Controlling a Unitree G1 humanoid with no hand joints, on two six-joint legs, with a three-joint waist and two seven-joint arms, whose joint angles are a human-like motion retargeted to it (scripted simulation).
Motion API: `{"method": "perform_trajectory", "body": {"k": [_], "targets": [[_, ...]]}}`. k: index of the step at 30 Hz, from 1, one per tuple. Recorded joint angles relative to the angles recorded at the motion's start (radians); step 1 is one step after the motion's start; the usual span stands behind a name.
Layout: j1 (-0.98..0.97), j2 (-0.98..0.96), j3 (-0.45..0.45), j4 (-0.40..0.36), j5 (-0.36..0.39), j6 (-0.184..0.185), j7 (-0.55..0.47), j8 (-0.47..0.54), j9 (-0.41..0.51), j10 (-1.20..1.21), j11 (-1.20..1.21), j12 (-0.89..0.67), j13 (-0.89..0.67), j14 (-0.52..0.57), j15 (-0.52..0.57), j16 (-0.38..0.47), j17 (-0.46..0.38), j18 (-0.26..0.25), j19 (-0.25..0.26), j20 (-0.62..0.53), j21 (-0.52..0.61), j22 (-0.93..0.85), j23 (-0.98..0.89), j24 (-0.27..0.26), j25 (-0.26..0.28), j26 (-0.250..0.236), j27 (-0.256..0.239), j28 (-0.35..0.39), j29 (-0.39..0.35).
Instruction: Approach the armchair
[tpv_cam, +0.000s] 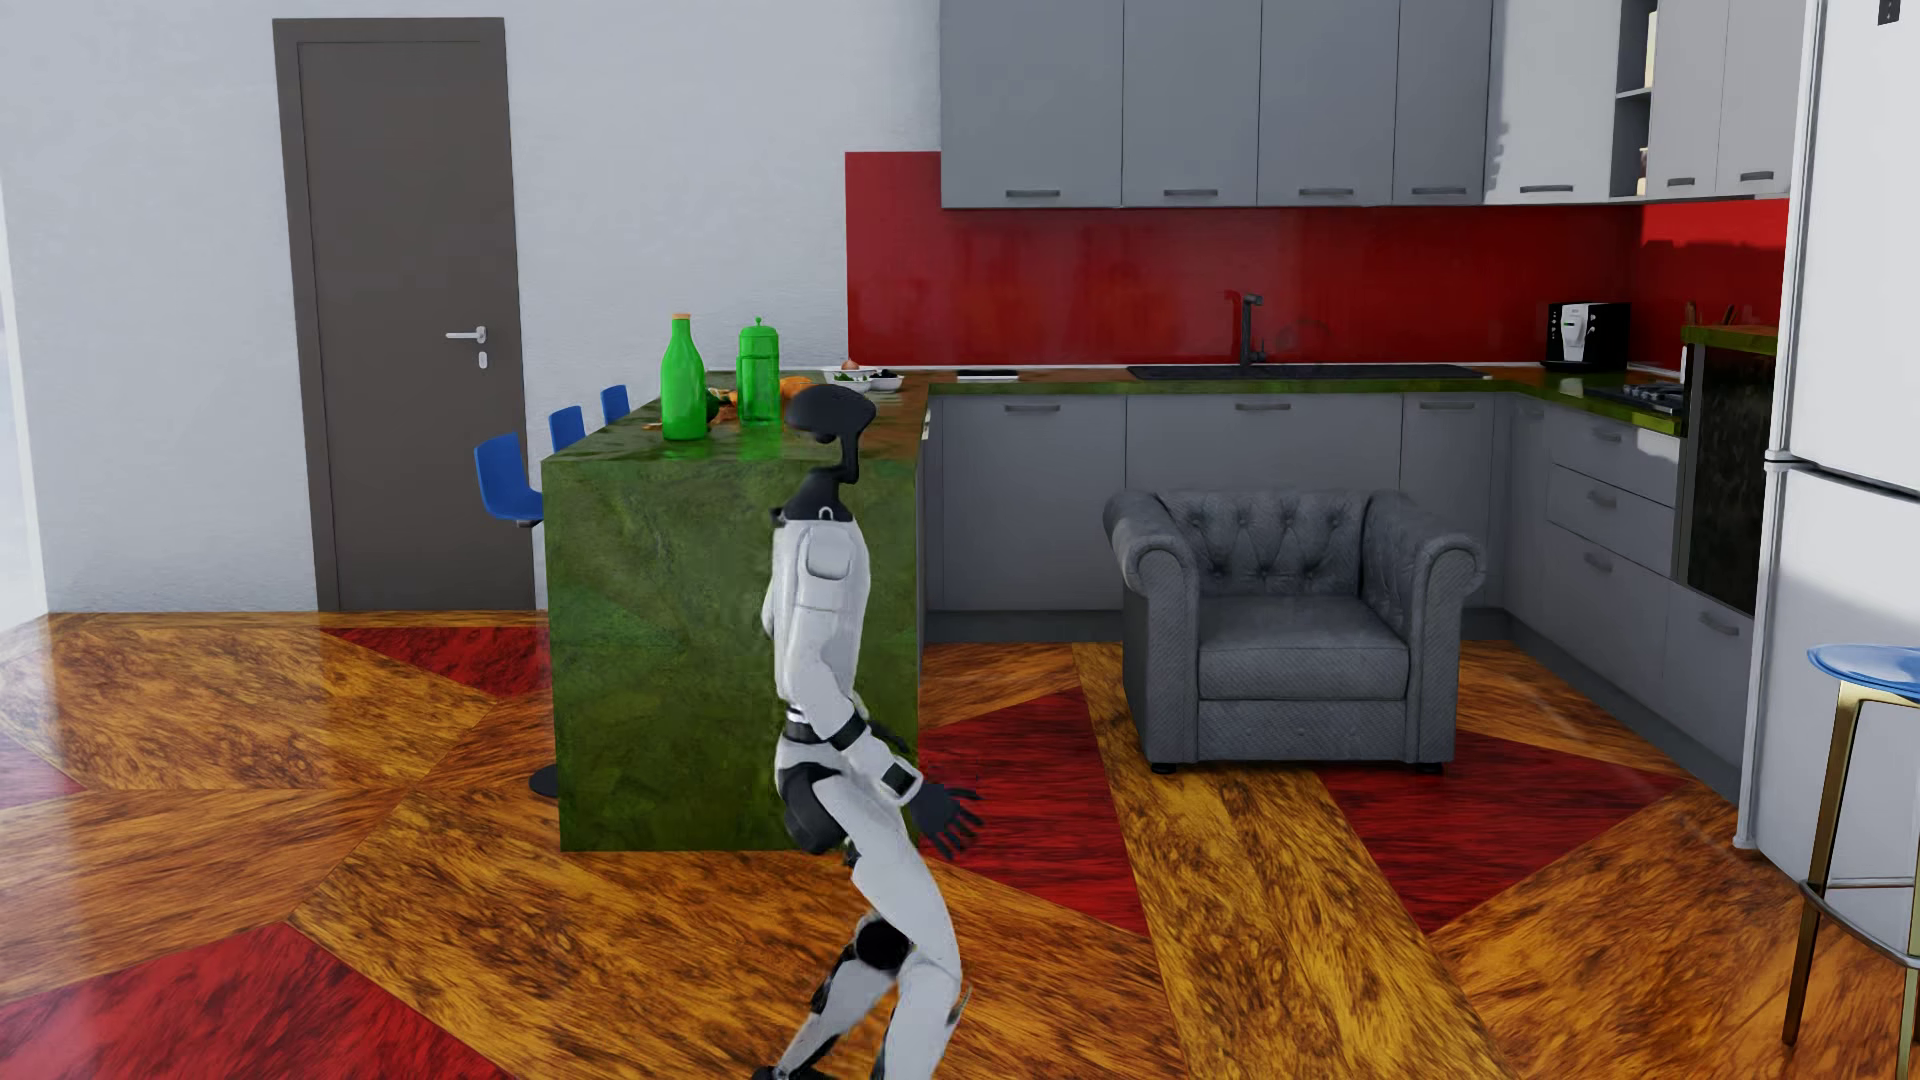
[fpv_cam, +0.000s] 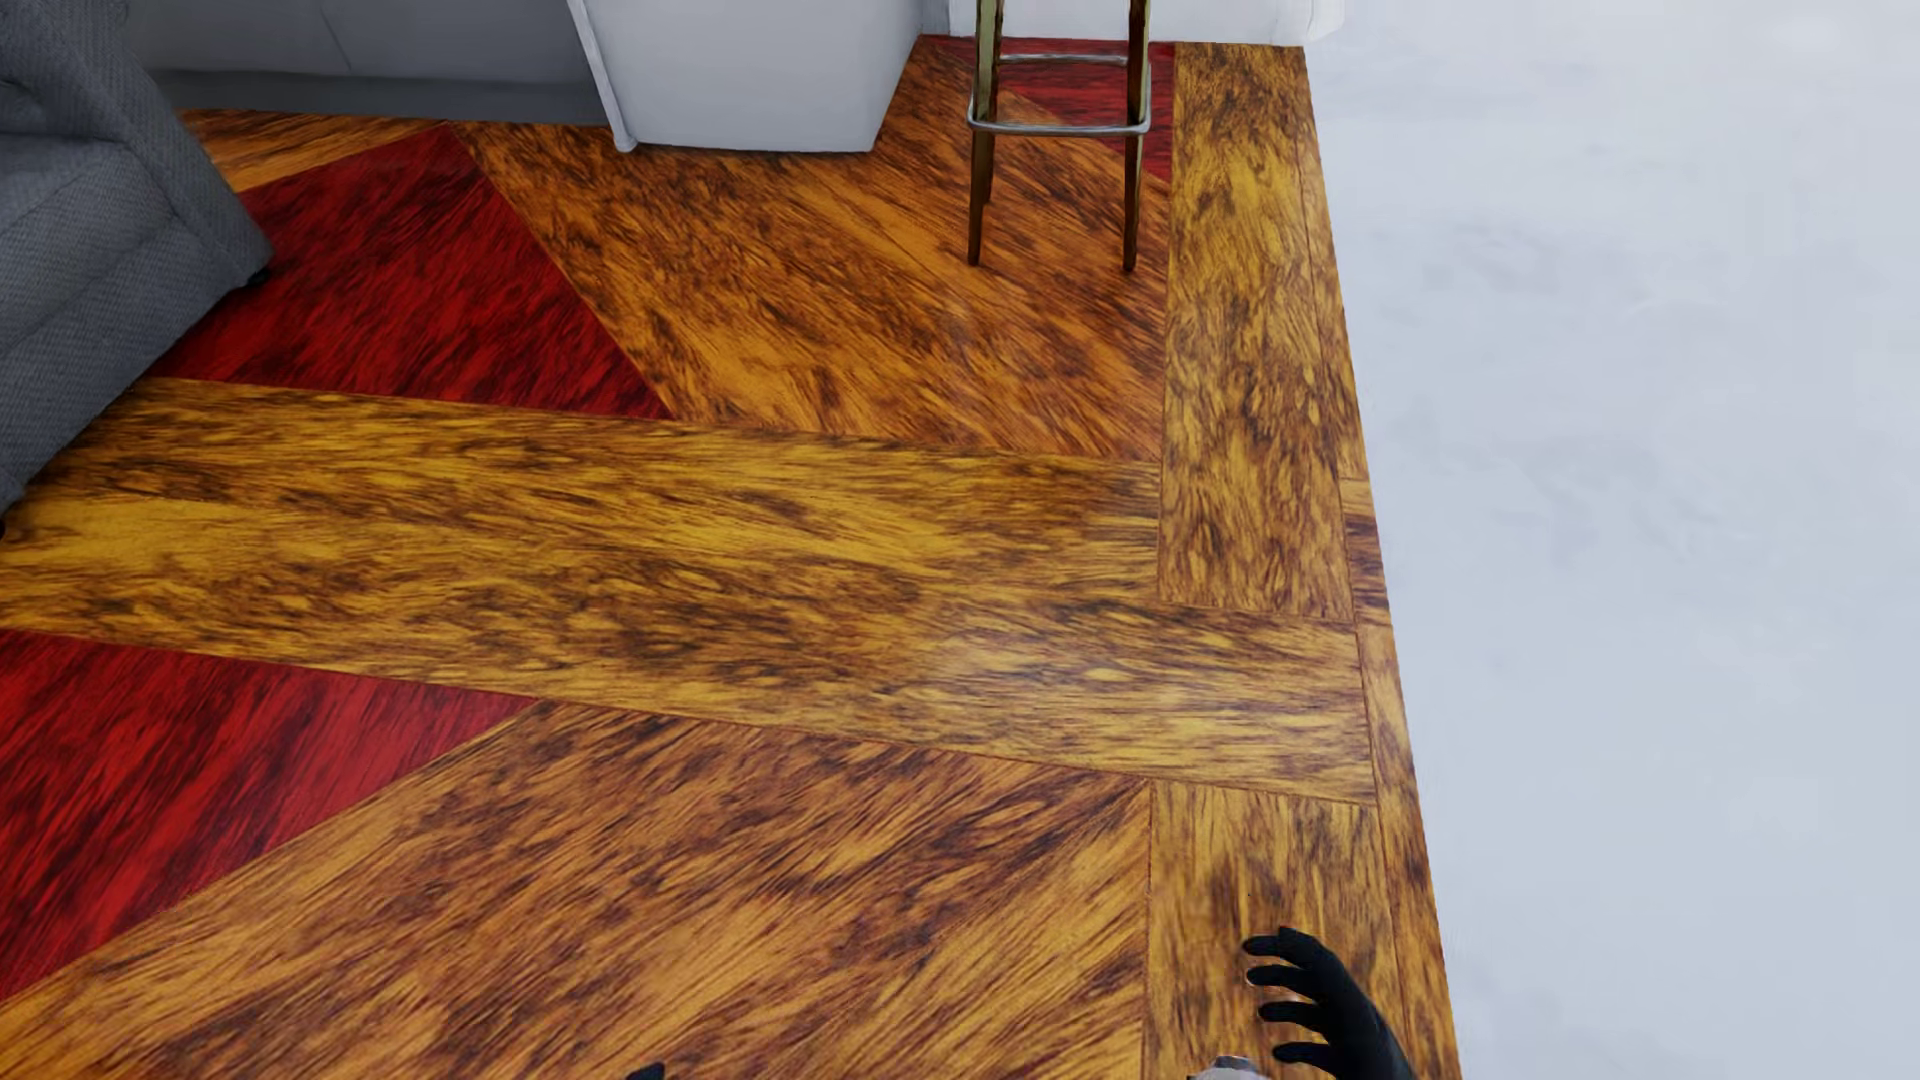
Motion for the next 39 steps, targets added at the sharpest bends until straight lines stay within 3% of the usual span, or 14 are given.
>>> {"method": "perform_trajectory", "body": {"k": [2,3,6,9,13,16,18,23,25,28,31,33,36,39], "targets": [[-0.068,0.076,0.004,0.012,-0.015,0.006,-0.026,-0.052,-0.016,0.238,-0.01,-0.057,0.062,0.103,-0.065,-0.045,-0.113,0.058,0.11,0.002,-0.024,0.014,0.017,-0.028,0.004,-0.056,0.031,-0.023,0.001],[-0.101,0.144,0.031,0.036,-0.023,0.016,0.013,-0.088,-0.025,0.295,-0.044,-0.039,0.048,0.183,-0.096,-0.041,-0.12,0.085,0.069,0.009,-0.025,0.034,0.023,-0.03,0.031,-0.088,0.072,-0.075,-0.028],[-0.167,0.313,0.146,0.062,-0.043,0.044,0.073,-0.166,-0.034,0.138,-0.097,0.058,-0.135,0.114,-0.122,0.035,-0.007,0.012,0.116,0.056,0.033,-0.016,-0.118,0.005,0.128,-0.105,0.188,-0.198,-0.127],[-0.02,0.071,0.033,0.016,0.045,-0.036,0.015,-0.038,-0.018,-0.035,0.313,0.049,-0.098,0.014,0.043,0.064,0.04,0.047,0.162,-0.029,0.044,0.127,-0.017,0.035,0.098,-0.074,-0.022,-0.105,-0.045],[0.071,-0.09,-0.078,-0.052,0.031,-0.146,-0.034,-0.053,0.03,0.131,-0.092,-0.111,0.084,0.091,0.084,0.008,-0.076,0.059,0.202,0.019,-0.054,-0.013,0.022,0.058,0.004,0.022,0.01,0.032,0.054],[-0.159,0.074,0.06,0.021,0.003,-0.014,0.043,-0.155,0.05,0.376,-0.099,-0.032,-0.07,0.262,0.037,0.027,-0.13,0.038,-0.014,0.047,-0.051,0.017,-0.02,0.066,0.088,-0.006,0.069,-0.11,-0.064],[-0.217,0.158,0.134,0.087,-0.022,0.066,0.036,-0.179,0.014,0.087,-0.053,0.079,-0.181,0.122,-0.027,0.041,-0.045,0.002,0.105,0.069,0.008,0.022,-0.1,0.114,0.134,-0.027,0.072,-0.156,-0.128],[0.031,-0.013,-0.034,-0.039,0.029,-0.043,-0.013,-0.045,-0.008,-0.037,0.003,0.009,0.039,0.02,-0.018,-0.007,-0.026,0.01,0.147,0.007,-0.023,-0.012,-0.014,0.019,0.02,-0.066,-0.049,-0.051,0.006],[-0.06,0.07,-0.006,-0.013,0.023,-0.017,-0.012,-0.113,-0.016,0.234,-0.011,-0.082,0.071,0.148,-0.046,-0.02,-0.096,0.067,-0.023,-0.017,-0.031,0.038,0.027,-0.025,0.022,-0.126,0.016,-0.086,0.021],[-0.181,0.267,0.111,0.068,0.001,0.036,0.085,-0.208,-0.035,0.249,-0.12,0.0,-0.048,0.153,-0.125,-0.001,-0.048,0.075,0.011,0.048,0.006,0.001,-0.051,-0.042,0.109,-0.118,0.185,-0.189,-0.064],[-0.191,0.27,0.118,0.06,-0.004,0.059,0.065,-0.168,-0.036,0.008,0.121,0.068,-0.218,0.166,-0.043,0.056,0.04,0.047,0.069,-0.017,0.05,0.078,-0.078,-0.002,0.167,-0.081,0.088,-0.101,-0.103],[-0.122,0.063,-0.002,0.013,0.062,-0.016,0.035,-0.039,-0.024,-0.009,0.318,0.054,-0.104,0.109,0.073,0.053,0.009,0.041,0.101,-0.006,0.1,0.155,-0.03,-0.002,0.123,-0.064,-0.027,-0.025,-0.048],[0.046,-0.148,-0.124,-0.041,0.038,-0.136,-0.051,-0.034,-0.018,-0.119,0.172,-0.055,0.107,0.043,-0.01,0.03,-0.021,0.017,0.149,0.003,-0.049,0.047,-0.011,0.04,-0.007,-0.066,0.116,-0.008,0.047],[0.019,-0.064,-0.04,-0.025,-0.052,-0.118,-0.044,-0.091,0.019,0.2,-0.135,-0.163,0.08,0.143,0.203,-0.015,-0.112,0.077,0.199,0.003,-0.049,0.003,0.031,0.114,0.025,-0.092,0.105,-0.096,0.001]]}}
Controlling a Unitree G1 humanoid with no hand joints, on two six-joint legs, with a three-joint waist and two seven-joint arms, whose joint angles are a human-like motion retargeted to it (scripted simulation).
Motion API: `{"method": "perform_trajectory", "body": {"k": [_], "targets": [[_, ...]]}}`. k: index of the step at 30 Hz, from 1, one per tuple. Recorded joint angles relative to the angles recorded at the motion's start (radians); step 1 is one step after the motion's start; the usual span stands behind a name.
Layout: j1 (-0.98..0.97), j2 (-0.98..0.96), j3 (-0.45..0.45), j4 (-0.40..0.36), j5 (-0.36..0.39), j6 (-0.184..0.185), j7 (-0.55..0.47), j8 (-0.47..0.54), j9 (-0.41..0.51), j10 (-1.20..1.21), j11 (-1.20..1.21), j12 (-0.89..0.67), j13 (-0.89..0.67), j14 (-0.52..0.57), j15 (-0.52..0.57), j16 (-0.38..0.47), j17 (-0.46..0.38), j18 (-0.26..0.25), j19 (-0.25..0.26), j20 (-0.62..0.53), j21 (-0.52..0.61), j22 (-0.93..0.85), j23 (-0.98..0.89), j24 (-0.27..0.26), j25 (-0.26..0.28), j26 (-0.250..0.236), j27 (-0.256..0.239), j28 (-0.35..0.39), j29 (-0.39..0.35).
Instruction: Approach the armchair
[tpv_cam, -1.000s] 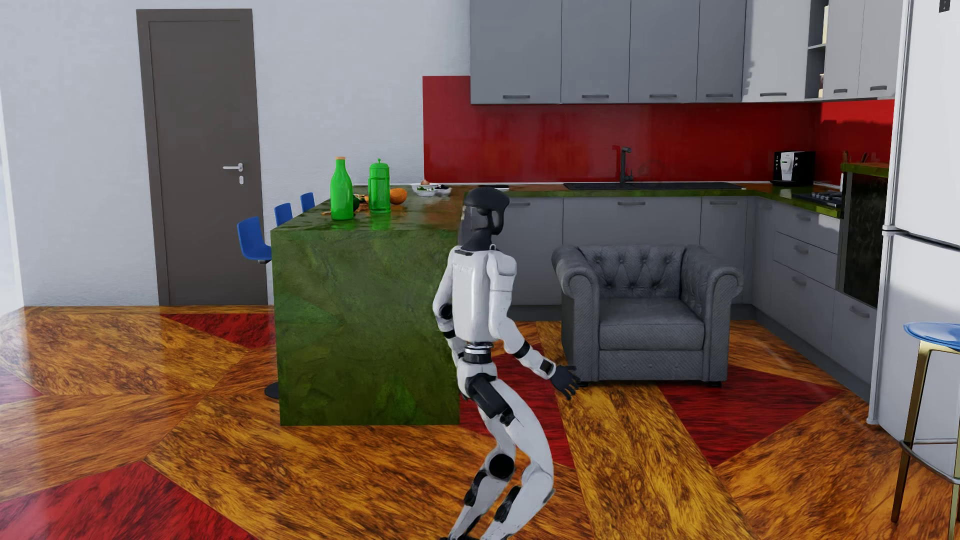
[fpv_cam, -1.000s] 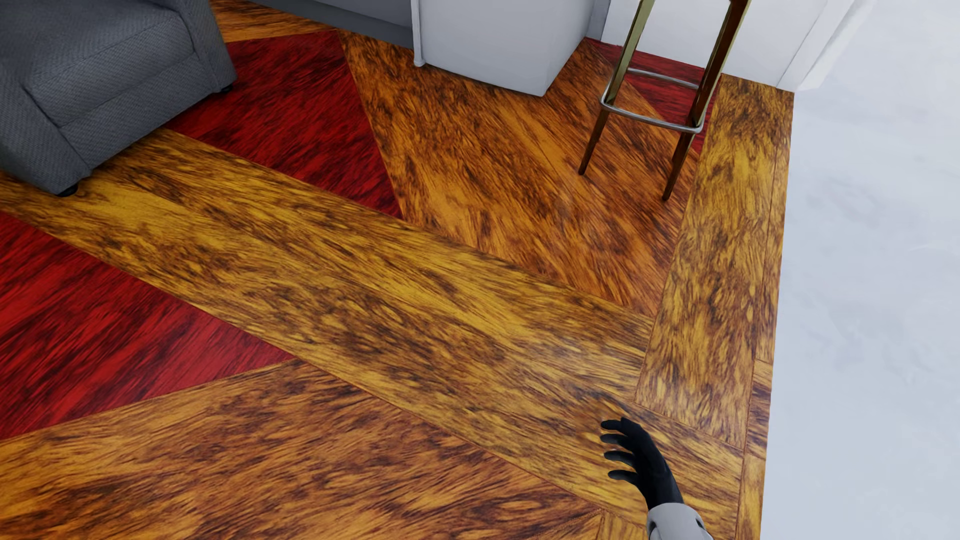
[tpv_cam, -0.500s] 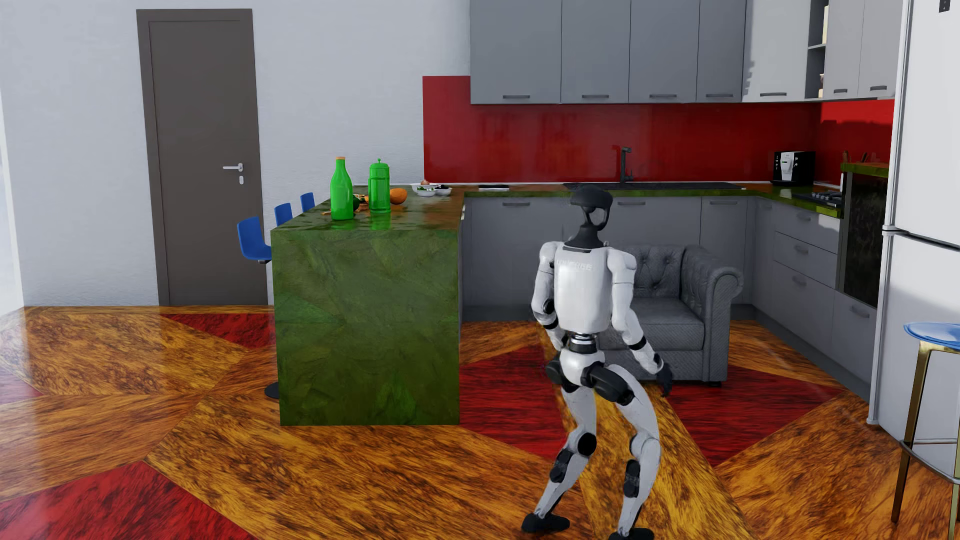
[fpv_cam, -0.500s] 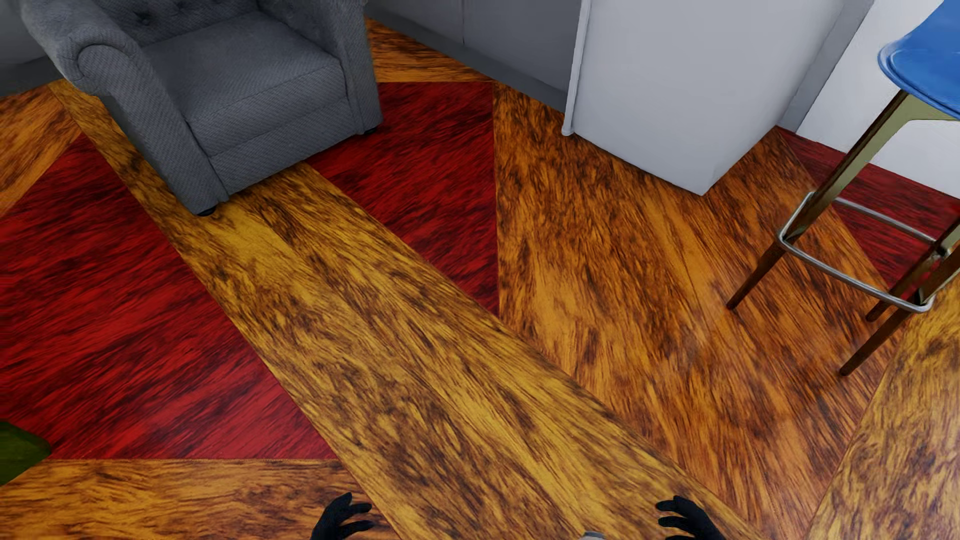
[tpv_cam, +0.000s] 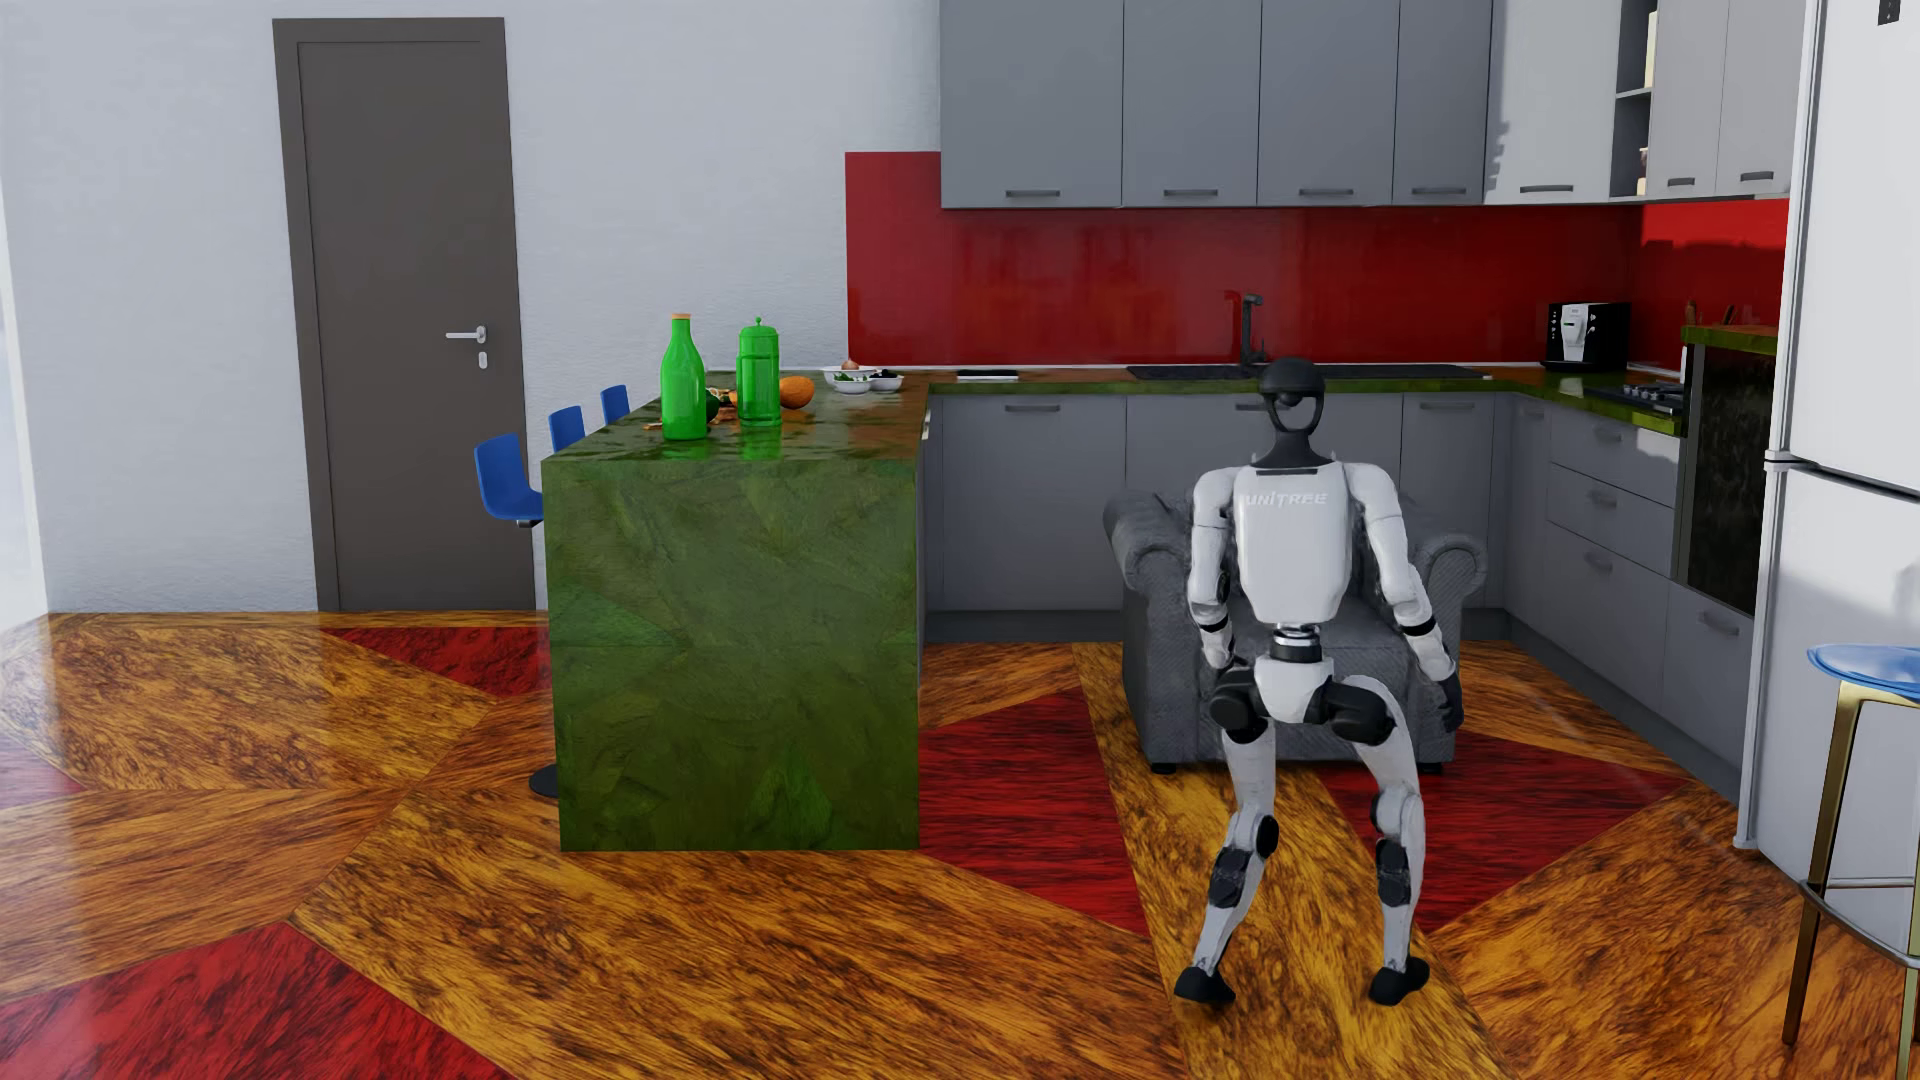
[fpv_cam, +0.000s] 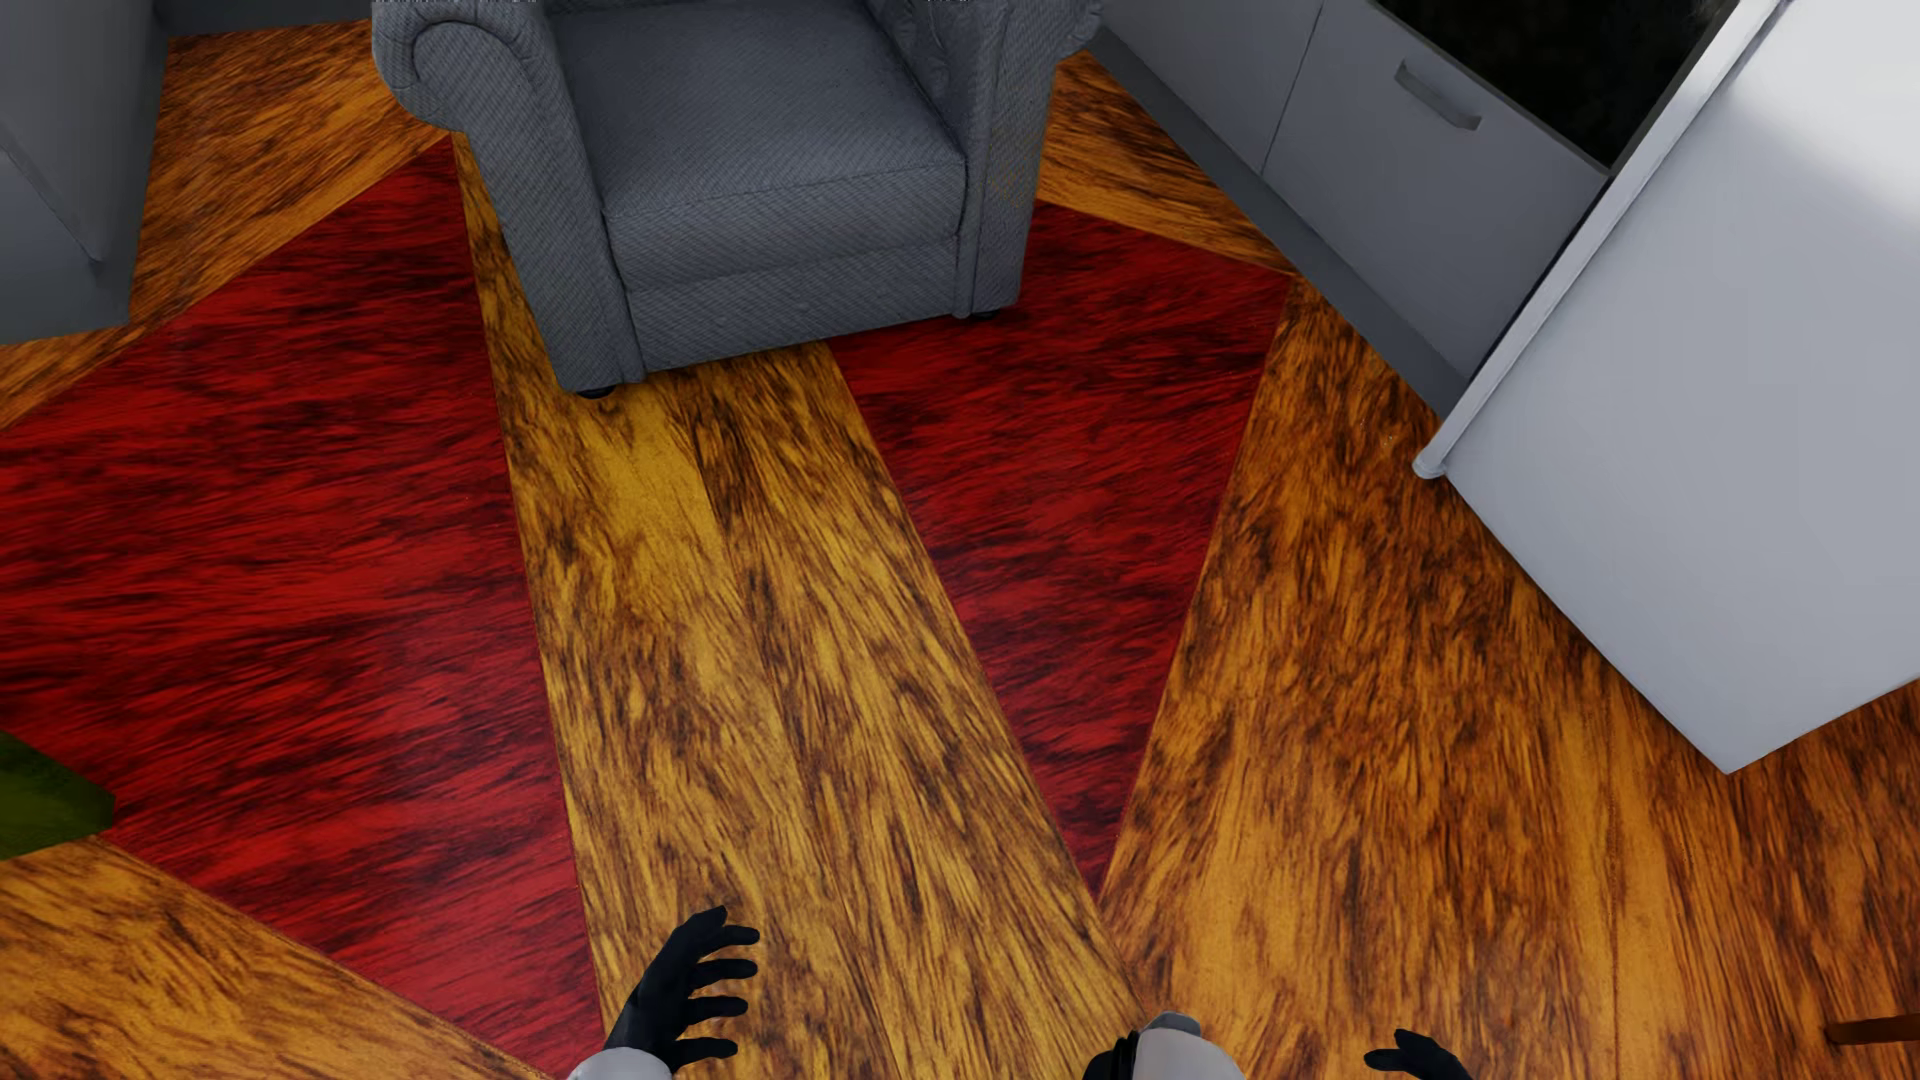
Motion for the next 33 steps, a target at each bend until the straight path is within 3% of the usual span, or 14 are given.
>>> {"method": "perform_trajectory", "body": {"k": [2,5,8,10,14,16,20,22,23,24,27,30,31,33], "targets": [[-0.131,0.11,0.091,0.074,-0.011,0.114,0.085,-0.077,0.016,0.152,0.002,0.091,-0.116,0.139,-0.096,0.024,0.015,-0.009,-0.194,0.022,0.004,0.011,-0.024,-0.021,0.096,-0.01,-0.075,-0.073,-0.121],[-0.171,0.253,0.181,0.104,-0.037,0.229,0.095,-0.116,-0.046,-0.162,0.022,0.249,-0.254,-0.048,-0.249,0.074,0.122,-0.074,-0.118,0.056,0.12,0.026,-0.108,-0.027,0.119,0.02,-0.074,-0.04,-0.197],[-0.027,0.128,0.069,0.037,-0.005,0.161,0.07,0.068,-0.044,-0.233,0.336,0.206,-0.139,-0.13,-0.144,0.063,0.149,-0.075,-0.077,-0.032,0.099,0.088,-0.072,-0.108,0.012,0.057,-0.115,0.09,-0.075],[0.018,0.126,-0.001,0.01,-0.007,0.094,0.032,0.07,-0.035,-0.176,0.143,0.112,0.002,-0.157,-0.282,-0.036,0.062,-0.078,-0.084,0.009,0.0,-0.033,-0.015,-0.151,-0.032,0.058,-0.114,0.116,0.021],[-0.188,0.361,0.114,0.077,-0.023,0.143,0.127,-0.073,-0.016,0.012,0.085,0.147,-0.137,0.034,-0.369,0.016,0.062,0.026,-0.085,0.022,0.037,-0.033,-0.118,-0.16,0.089,0.005,0.107,-0.085,-0.051],[-0.087,0.209,0.107,0.065,0.003,0.144,0.123,0.005,-0.016,-0.189,0.438,0.185,-0.261,-0.128,-0.034,0.075,0.153,-0.026,-0.033,-0.063,0.086,0.087,-0.076,-0.085,0.108,-0.002,0.052,-0.058,-0.098],[0.014,-0.036,0.018,-0.015,0.077,0.035,0.053,0.043,0.021,-0.038,0.11,0.141,-0.07,-0.058,-0.113,0.014,0.062,-0.017,0.019,-0.005,0.036,-0.018,-0.065,-0.045,0.05,0.11,-0.112,0.115,-0.079],[-0.161,0.017,0.049,0.001,0.125,0.069,0.046,0.047,0.019,0.248,0.093,0.14,-0.13,0.271,-0.107,0.017,0.011,-0.017,-0.202,-0.003,-0.041,-0.014,0.023,-0.029,0.03,0.124,-0.121,0.094,-0.083],[-0.247,0.06,0.061,0.014,0.145,0.11,0.017,0.036,0.024,0.222,0.059,0.179,-0.181,0.193,-0.13,0.02,0.023,-0.073,-0.228,0.033,-0.039,-0.006,-0.033,0.002,0.035,0.106,-0.072,0.044,-0.098],[-0.305,0.102,0.076,0.035,0.147,0.141,-0.016,0.035,0.032,0.086,0.019,0.215,-0.223,0.032,-0.137,0.019,0.049,-0.087,-0.151,0.067,-0.016,0.003,-0.075,0.053,0.041,0.082,-0.038,-0.008,-0.103],[-0.229,0.148,0.001,0.092,0.149,0.147,-0.015,0.074,0.061,-0.265,0.047,0.136,-0.221,0.116,-0.157,0.056,0.13,-0.134,-0.238,0.008,0.073,0.035,-0.03,0.18,0.029,0.042,-0.04,-0.133,-0.029],[-0.164,0.185,-0.101,0.074,0.133,0.068,0.02,0.07,0.07,-0.283,0.028,0.018,-0.102,0.095,-0.22,0.031,0.076,-0.138,-0.299,-0.015,0.025,0.004,-0.023,0.084,0.008,-0.081,-0.023,-0.09,0.096],[-0.164,0.219,-0.106,0.075,0.132,0.056,0.019,0.071,0.068,-0.269,-0.019,0.009,-0.082,0.129,-0.206,0.011,0.05,-0.109,-0.219,-0.006,0.009,-0.015,-0.032,0.026,0.013,-0.134,0.004,-0.065,0.111],[-0.159,0.265,-0.089,0.09,0.138,0.058,0.027,0.056,0.046,-0.295,-0.077,0.028,-0.052,0.158,-0.179,0.018,0.066,0.07,-0.149,0.008,-0.02,-0.015,-0.062,-0.067,0.041,-0.197,0.041,-0.047,0.084]]}}
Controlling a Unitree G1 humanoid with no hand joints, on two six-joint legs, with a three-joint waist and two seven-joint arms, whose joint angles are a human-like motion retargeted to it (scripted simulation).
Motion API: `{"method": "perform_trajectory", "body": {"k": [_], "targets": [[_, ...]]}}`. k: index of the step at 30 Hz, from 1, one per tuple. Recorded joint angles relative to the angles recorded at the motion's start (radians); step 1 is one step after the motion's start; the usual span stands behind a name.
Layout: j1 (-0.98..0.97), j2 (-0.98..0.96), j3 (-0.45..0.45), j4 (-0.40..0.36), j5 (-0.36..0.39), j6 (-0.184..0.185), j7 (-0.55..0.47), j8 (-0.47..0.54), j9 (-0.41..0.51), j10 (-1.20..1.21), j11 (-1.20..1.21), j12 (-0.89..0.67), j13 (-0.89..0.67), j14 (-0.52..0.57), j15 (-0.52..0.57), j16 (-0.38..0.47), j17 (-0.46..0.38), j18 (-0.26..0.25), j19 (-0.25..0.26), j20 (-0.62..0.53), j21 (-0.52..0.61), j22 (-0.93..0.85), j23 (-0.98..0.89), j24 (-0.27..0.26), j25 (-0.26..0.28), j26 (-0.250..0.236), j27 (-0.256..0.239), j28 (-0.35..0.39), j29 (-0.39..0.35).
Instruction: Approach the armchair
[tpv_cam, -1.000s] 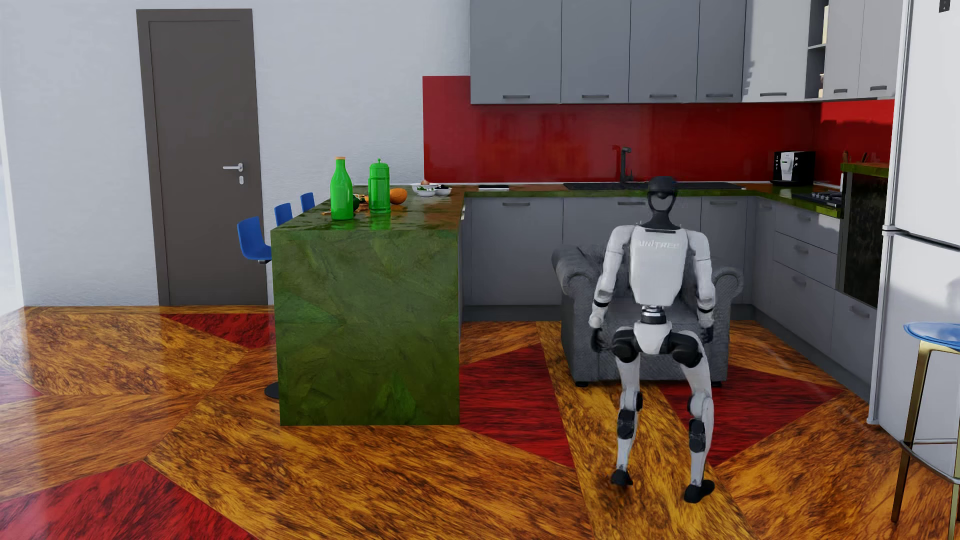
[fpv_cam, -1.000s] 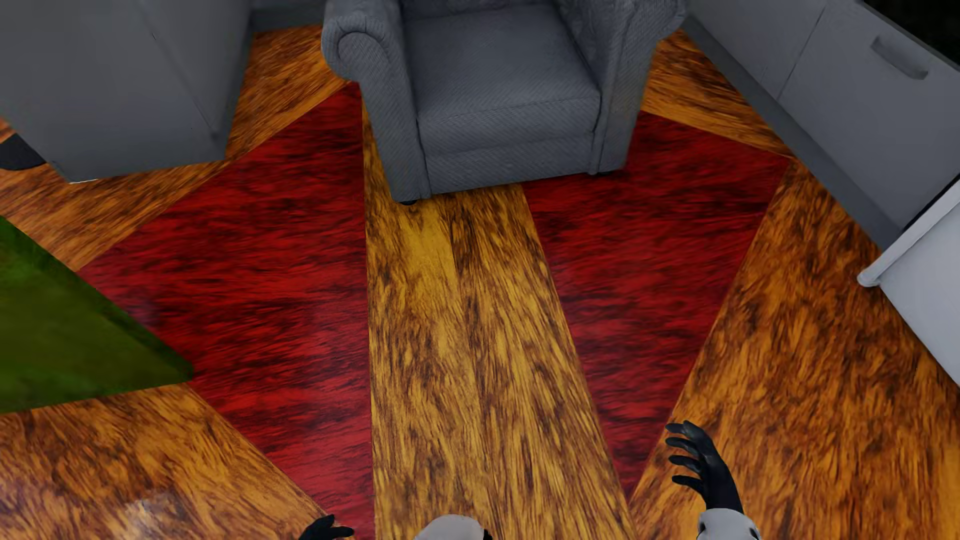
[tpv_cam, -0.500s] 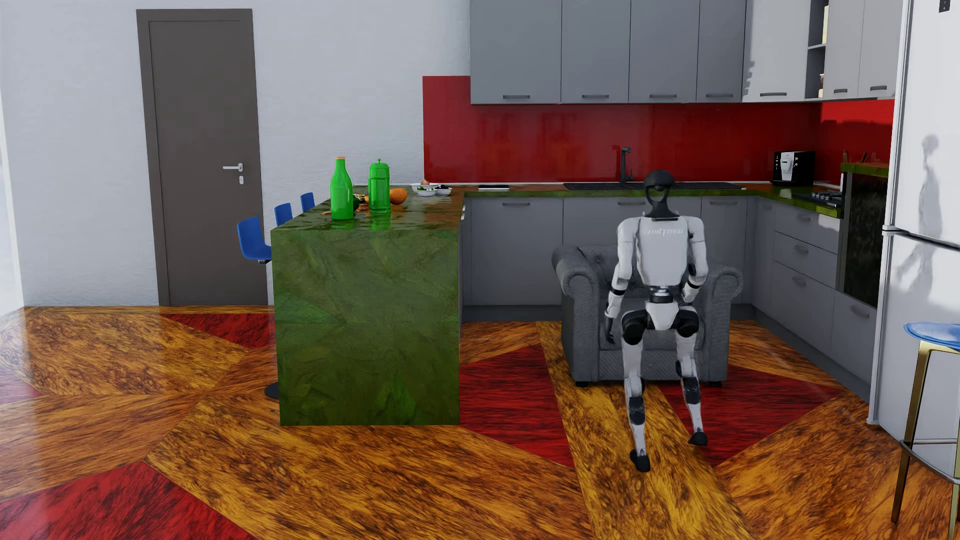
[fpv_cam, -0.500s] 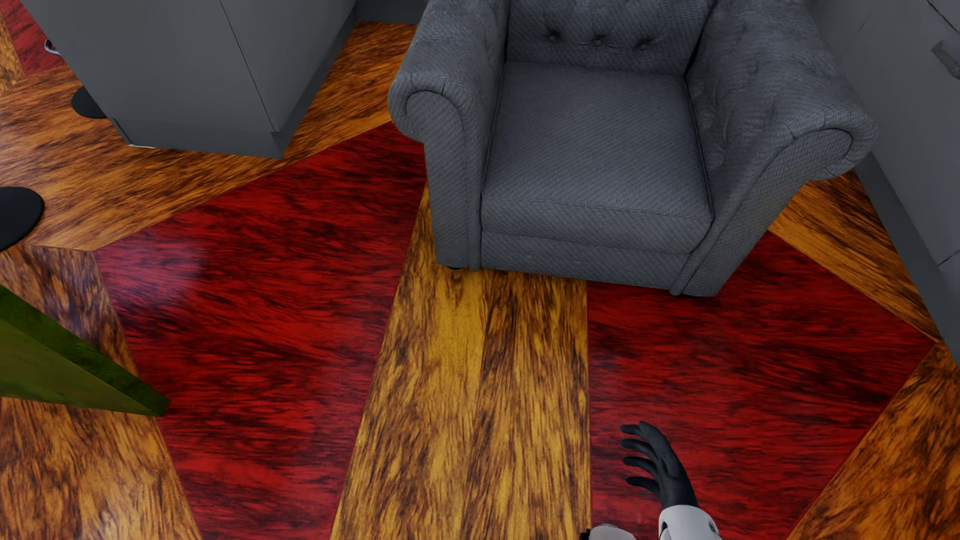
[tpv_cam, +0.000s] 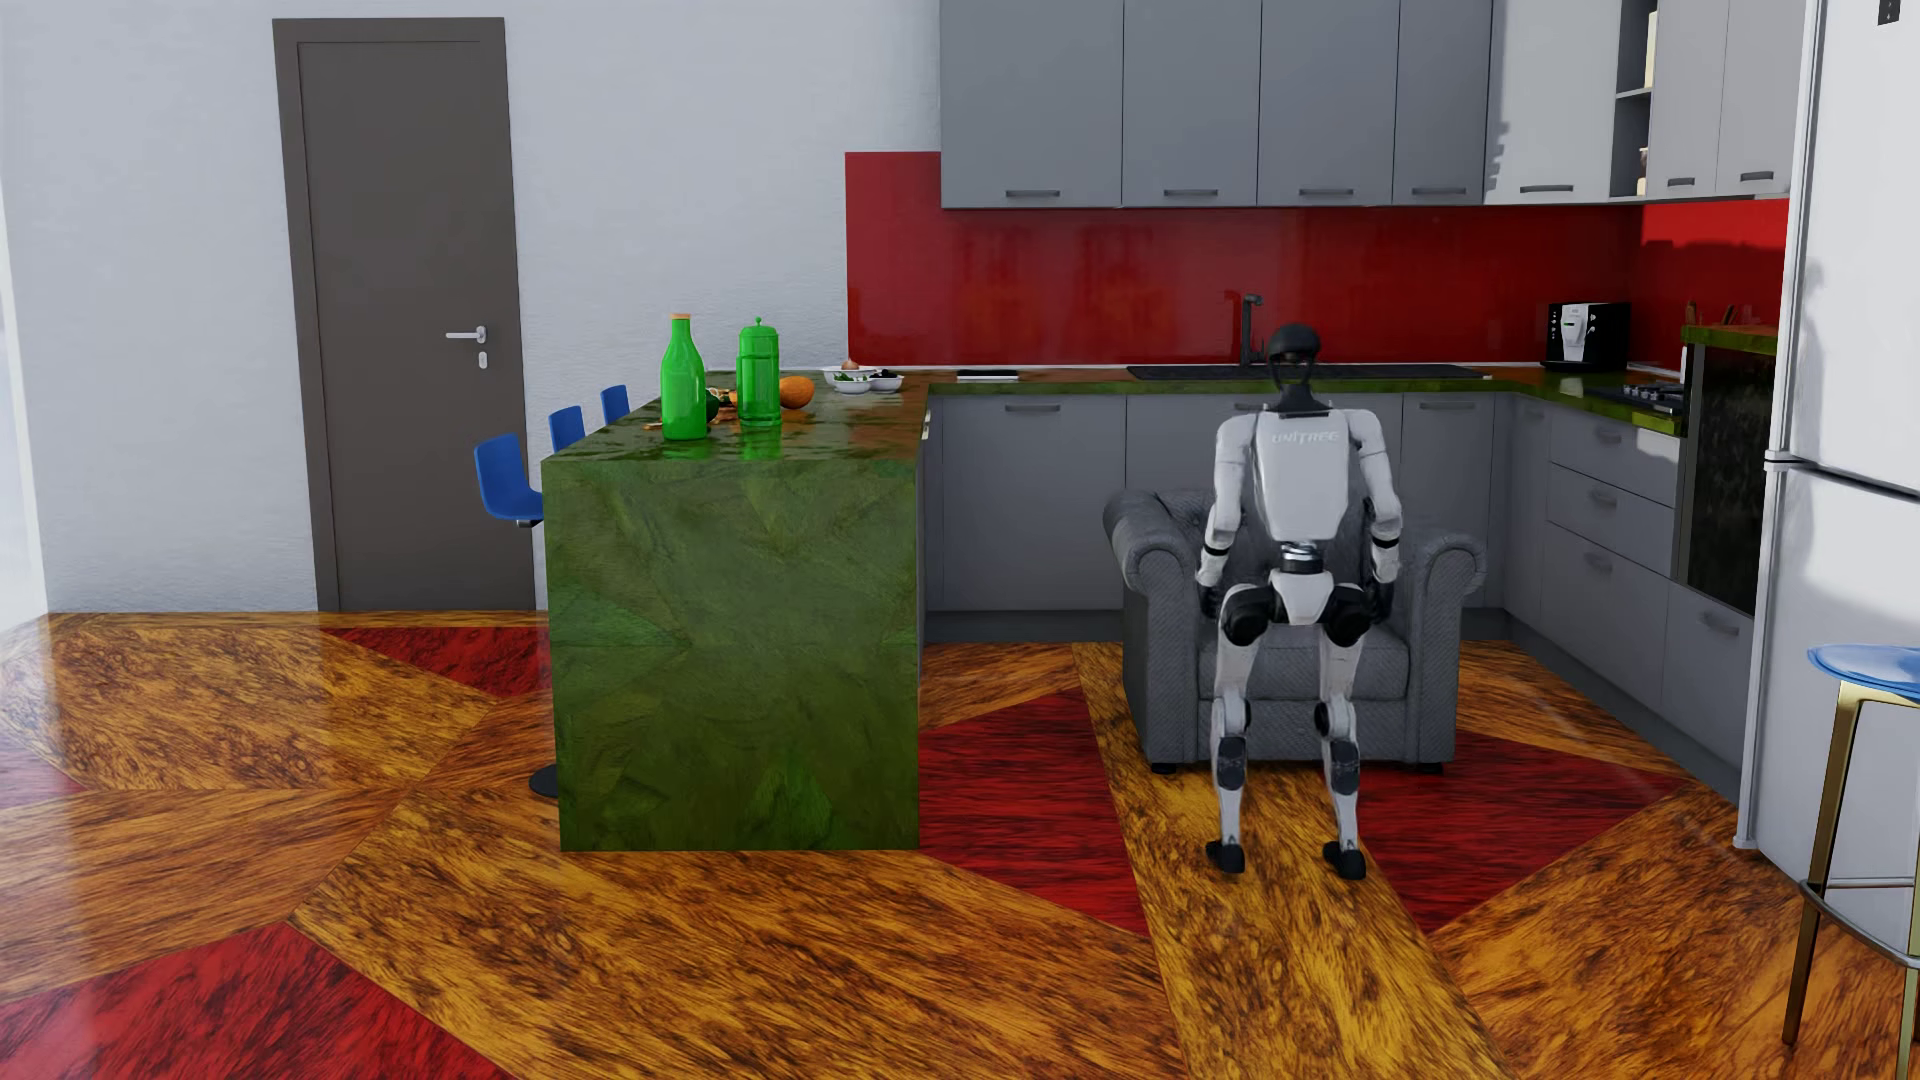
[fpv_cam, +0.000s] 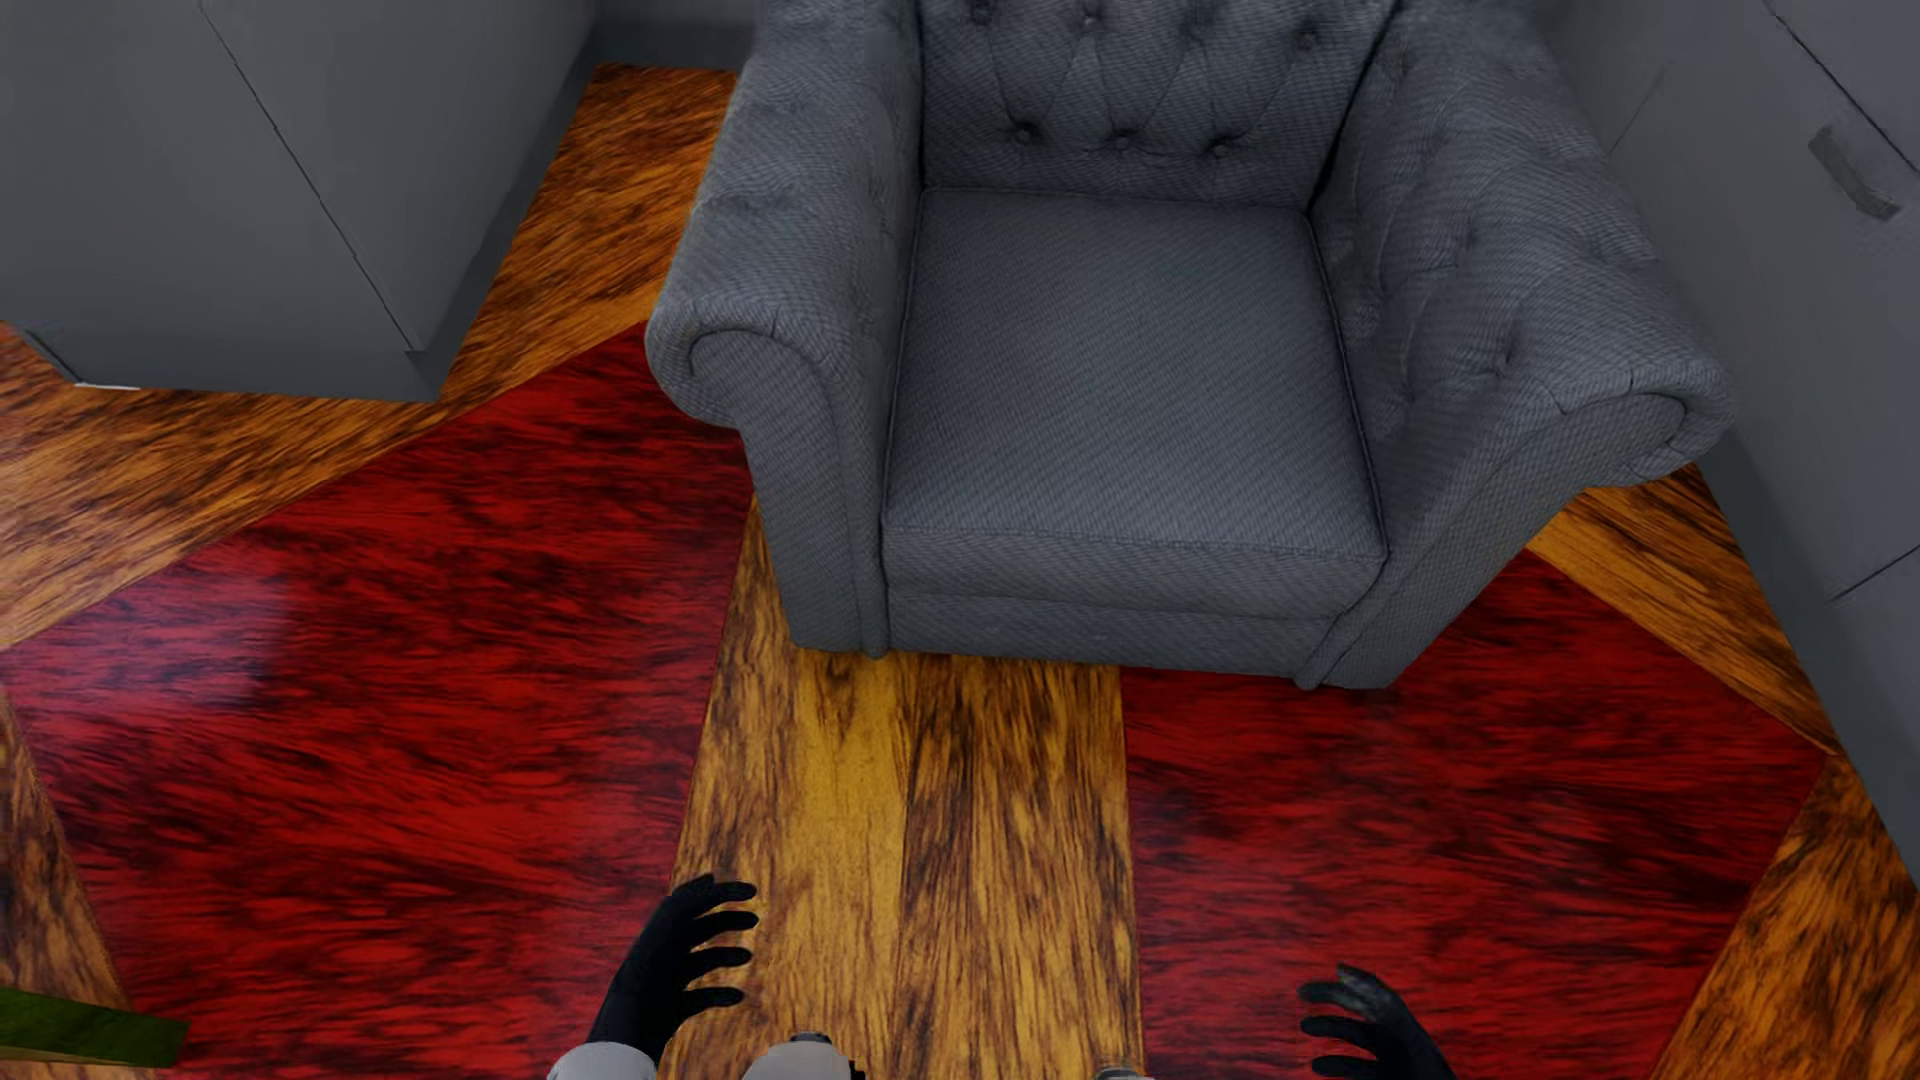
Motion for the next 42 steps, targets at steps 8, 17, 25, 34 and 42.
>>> {"method": "perform_trajectory", "body": {"k": [8,17,25,34,42], "targets": [[0.099,0.058,0.05,-0.018,-0.022,0.054,-0.011,0.018,-0.053,-0.168,-0.044,0.079,-0.058,-0.002,-0.015,-0.004,0.011,-0.21,-0.044,-0.002,0.042,0.039,0.003,0.028,0.083,0.196,0.029,0.045,-0.075],[0.101,0.062,0.075,-0.009,-0.016,0.054,-0.019,0.006,-0.097,-0.179,-0.054,0.104,-0.042,0.014,-0.003,-0.019,0.008,-0.219,-0.052,0.002,0.05,0.023,-0.022,0.031,0.007,0.228,-0.034,-0.014,0.031],[0.097,0.057,0.028,0.002,-0.006,0.025,-0.008,0.015,-0.071,-0.188,-0.07,0.065,-0.038,0.032,0.024,0.006,0.001,-0.22,-0.051,-0.006,0.029,0.037,-0.016,0.034,0.027,0.199,0.023,0.02,0.023],[0.107,0.068,0.048,-0.009,-0.019,0.041,0.0,0.021,-0.075,-0.2,-0.085,0.087,-0.045,0.035,0.027,-0.007,0.0,-0.207,-0.039,0.007,0.036,0.043,-0.002,0.06,0.024,0.181,-0.014,0.043,0.007],[0.101,0.064,0.037,0.003,-0.007,0.029,0.003,0.024,-0.081,-0.174,-0.071,0.089,-0.059,0.013,0.015,0.005,0.034,-0.211,-0.043,0.024,0.036,0.039,-0.008,0.033,0.034,0.177,0.006,0.029,0.01]]}}
